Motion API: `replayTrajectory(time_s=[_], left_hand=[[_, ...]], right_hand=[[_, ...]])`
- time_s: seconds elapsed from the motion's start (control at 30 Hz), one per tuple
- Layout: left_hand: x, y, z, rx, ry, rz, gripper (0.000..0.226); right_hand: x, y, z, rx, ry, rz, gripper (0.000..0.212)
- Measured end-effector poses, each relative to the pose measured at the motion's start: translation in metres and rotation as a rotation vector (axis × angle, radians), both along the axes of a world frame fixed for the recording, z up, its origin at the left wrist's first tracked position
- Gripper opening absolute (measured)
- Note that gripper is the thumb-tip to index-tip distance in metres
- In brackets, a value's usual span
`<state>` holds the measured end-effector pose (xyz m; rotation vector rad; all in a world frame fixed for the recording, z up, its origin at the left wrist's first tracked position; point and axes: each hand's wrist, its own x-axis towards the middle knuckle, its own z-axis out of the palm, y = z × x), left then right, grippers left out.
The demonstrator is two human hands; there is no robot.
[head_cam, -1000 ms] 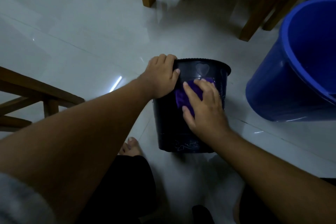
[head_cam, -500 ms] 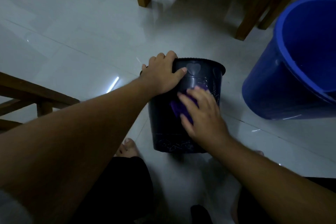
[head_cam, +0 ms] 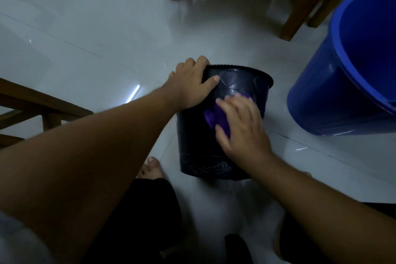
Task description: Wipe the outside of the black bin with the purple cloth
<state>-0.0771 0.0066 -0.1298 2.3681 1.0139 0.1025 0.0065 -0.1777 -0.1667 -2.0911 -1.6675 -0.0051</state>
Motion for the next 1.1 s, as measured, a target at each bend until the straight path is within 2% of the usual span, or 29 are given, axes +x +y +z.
replayTrajectory(time_s=[0.1,0.23,0.33,0.4,0.53,0.73,0.93,1.0,1.1], left_hand=[[-0.002,0.000,-0.001,0.006,-0.011,-0.004,0.049],[-0.006,0.001,-0.004,-0.004,-0.002,0.009,0.054],[-0.006,0.004,-0.003,-0.016,0.030,0.012,0.055],[-0.005,0.007,-0.003,-0.019,0.050,0.008,0.055],[-0.006,0.010,-0.004,-0.007,0.024,0.033,0.056],[-0.006,0.007,-0.003,0.004,0.034,0.037,0.059],[-0.003,0.006,-0.002,0.014,0.036,0.005,0.055],[-0.002,0.005,0.000,0.029,-0.012,-0.011,0.048],[0.005,0.002,0.006,0.076,-0.042,-0.092,0.058]], right_hand=[[0.001,0.007,0.003,0.009,0.055,-0.071,0.060],[-0.015,-0.041,-0.015,0.053,-0.061,0.147,0.061],[-0.008,-0.046,-0.020,0.059,-0.078,0.227,0.058],[0.002,-0.026,-0.013,0.054,-0.063,0.196,0.055],[0.002,0.012,0.006,0.015,0.026,-0.023,0.053],[-0.009,-0.041,-0.012,0.035,-0.080,0.252,0.058],[0.002,0.013,0.010,-0.004,0.033,-0.029,0.055],[0.001,0.007,0.009,-0.001,0.031,0.004,0.057],[-0.012,-0.018,-0.001,0.016,-0.025,0.169,0.060]])
